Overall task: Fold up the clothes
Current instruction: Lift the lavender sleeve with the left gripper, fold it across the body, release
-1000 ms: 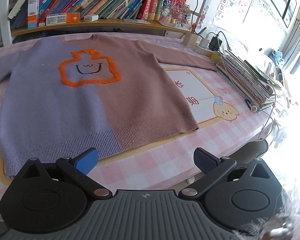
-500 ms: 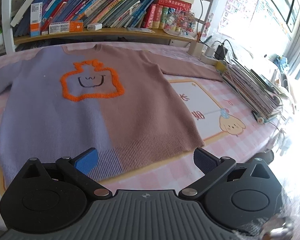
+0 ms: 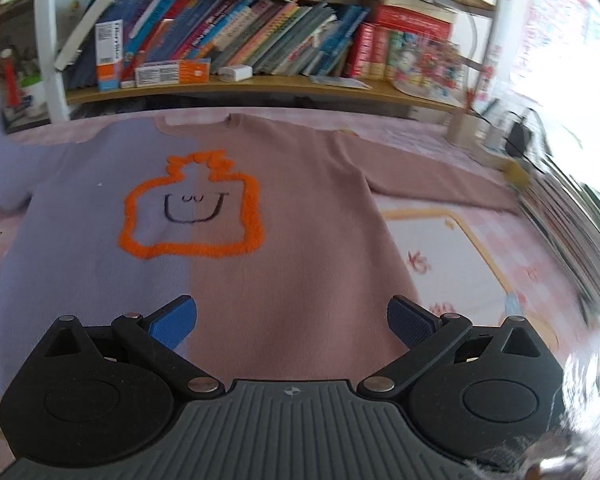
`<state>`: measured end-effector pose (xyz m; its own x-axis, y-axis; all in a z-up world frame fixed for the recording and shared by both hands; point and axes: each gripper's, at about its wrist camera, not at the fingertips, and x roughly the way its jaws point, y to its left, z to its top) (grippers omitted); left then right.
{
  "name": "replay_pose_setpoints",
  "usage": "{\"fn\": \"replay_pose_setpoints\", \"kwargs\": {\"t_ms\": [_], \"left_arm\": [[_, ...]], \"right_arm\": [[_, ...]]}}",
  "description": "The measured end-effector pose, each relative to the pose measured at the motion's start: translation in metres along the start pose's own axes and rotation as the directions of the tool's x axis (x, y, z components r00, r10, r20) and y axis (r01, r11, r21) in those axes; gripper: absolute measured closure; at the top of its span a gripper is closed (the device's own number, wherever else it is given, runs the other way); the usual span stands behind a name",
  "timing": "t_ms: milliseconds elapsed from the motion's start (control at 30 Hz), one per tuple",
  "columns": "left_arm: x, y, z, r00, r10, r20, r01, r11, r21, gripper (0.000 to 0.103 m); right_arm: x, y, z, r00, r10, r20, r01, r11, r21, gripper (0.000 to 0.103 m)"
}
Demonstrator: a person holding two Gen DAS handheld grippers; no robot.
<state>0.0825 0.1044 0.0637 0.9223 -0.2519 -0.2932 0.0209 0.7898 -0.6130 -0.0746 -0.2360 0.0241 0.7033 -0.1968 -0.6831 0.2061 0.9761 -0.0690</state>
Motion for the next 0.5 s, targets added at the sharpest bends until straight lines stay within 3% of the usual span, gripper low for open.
{"fn": "replay_pose_setpoints", "kwargs": {"t_ms": [300, 500], "left_arm": [[0.047, -0.117, -0.052, 1.000, -0.012, -0.023, 0.015, 0.990, 0.137, 0.100], [0.088, -0.177, -0.090, 0.996, 0.017, -0.084, 0.007, 0.962, 0.271, 0.100]], "right_arm": [[0.026, -0.089, 0.009, 0.992, 0.124, 0.024, -0.124, 0.992, 0.001, 0.000], [0.033, -0.122, 0.005, 0.984, 0.175, 0.012, -0.175, 0.984, -0.011, 0.000]]}}
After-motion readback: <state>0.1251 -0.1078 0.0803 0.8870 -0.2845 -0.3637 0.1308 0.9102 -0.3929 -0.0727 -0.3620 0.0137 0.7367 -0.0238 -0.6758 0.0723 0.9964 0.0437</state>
